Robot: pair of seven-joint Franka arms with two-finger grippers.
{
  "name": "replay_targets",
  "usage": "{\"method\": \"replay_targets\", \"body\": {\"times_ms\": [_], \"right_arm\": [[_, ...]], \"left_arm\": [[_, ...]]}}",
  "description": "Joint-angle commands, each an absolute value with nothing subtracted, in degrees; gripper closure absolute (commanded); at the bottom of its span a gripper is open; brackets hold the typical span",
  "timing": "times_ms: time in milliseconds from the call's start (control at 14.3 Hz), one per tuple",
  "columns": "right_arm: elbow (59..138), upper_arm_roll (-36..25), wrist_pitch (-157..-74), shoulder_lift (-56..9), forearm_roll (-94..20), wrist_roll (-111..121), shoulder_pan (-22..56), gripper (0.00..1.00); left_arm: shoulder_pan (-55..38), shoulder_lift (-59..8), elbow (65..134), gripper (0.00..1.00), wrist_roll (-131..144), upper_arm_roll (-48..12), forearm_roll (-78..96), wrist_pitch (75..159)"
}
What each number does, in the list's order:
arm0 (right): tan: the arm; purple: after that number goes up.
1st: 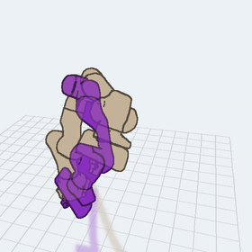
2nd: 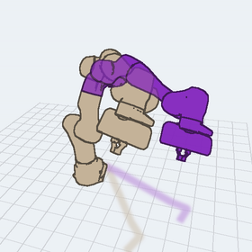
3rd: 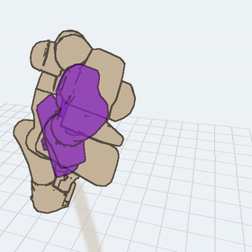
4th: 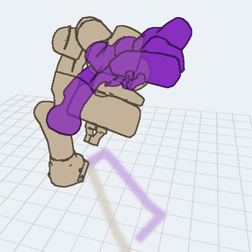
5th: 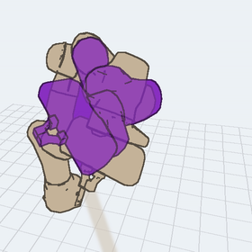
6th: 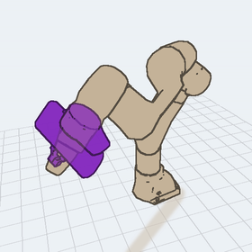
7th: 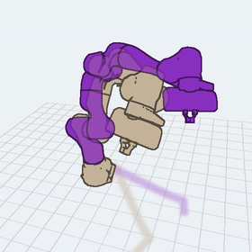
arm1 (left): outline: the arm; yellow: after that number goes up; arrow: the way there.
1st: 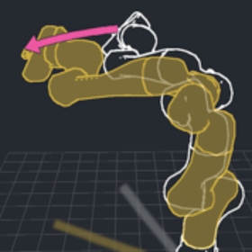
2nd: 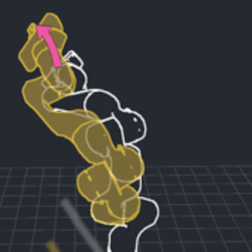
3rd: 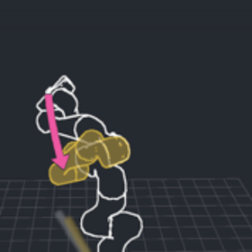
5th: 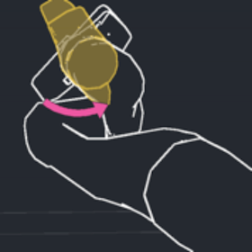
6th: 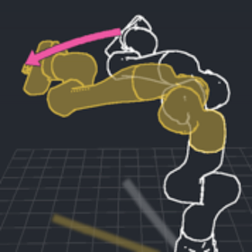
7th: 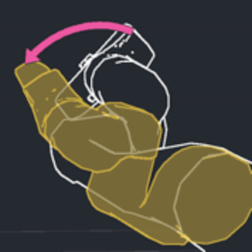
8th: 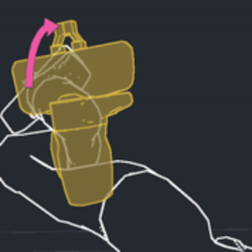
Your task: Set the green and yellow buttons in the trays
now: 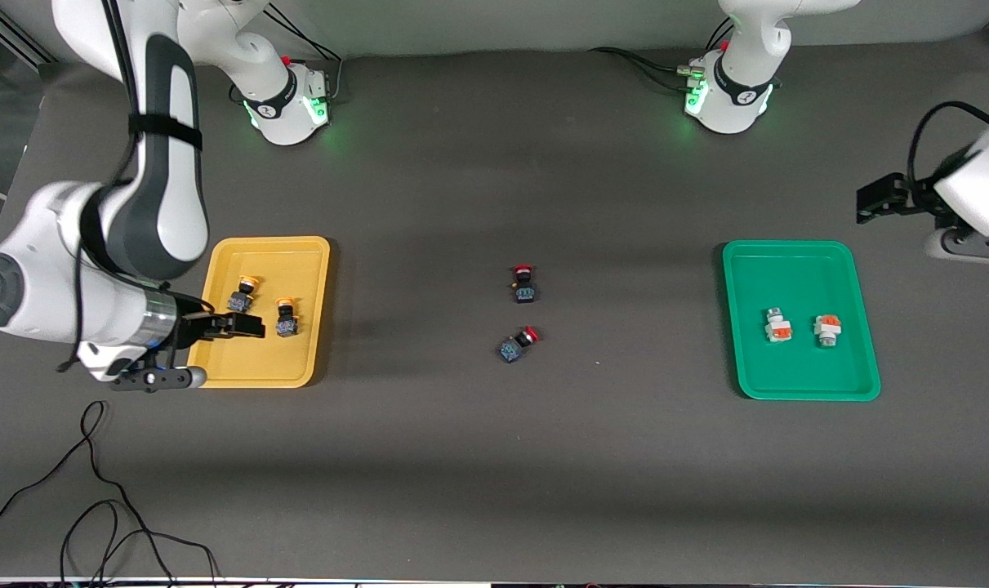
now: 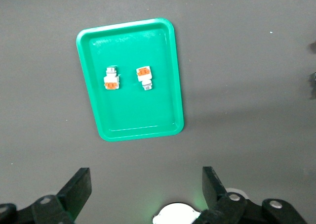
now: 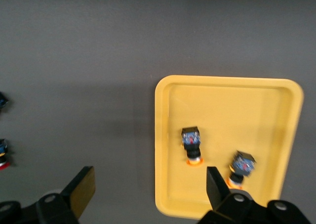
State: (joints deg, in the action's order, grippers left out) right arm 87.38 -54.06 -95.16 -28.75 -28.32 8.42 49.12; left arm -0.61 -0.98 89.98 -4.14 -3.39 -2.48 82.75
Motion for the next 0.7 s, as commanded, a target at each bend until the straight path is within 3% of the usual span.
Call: {"method": "replay_targets", "body": {"times_ms": [0,280,489,629], "right_arm": [[79.1,-56.0,-87.6,-28.7,-26.3,6.4,48.6,0.0],[77.4,-53.0,-82.8,-22.9,-25.1,2.6,46.3,0.0],[79.3,-36.4,-82.4,-13.9,-12.7,0.9,36.2,0.0],[82.0,-28.9,-82.5,-8.9,-8.5,-1.3,30.8,0.0]], "left_arm": [[-2.6,2.7,93.9,0.0,-2.7,-1.4,-1.4,84.6],[-2.5,3.4,93.3,0.0,-2.7,-1.5,0.1,83.8],[-2.0,3.4,93.2,0.0,-3.4,-1.4,0.1,83.7],[-2.0,3.4,93.2,0.0,-3.4,-1.4,0.1,83.8]]}}
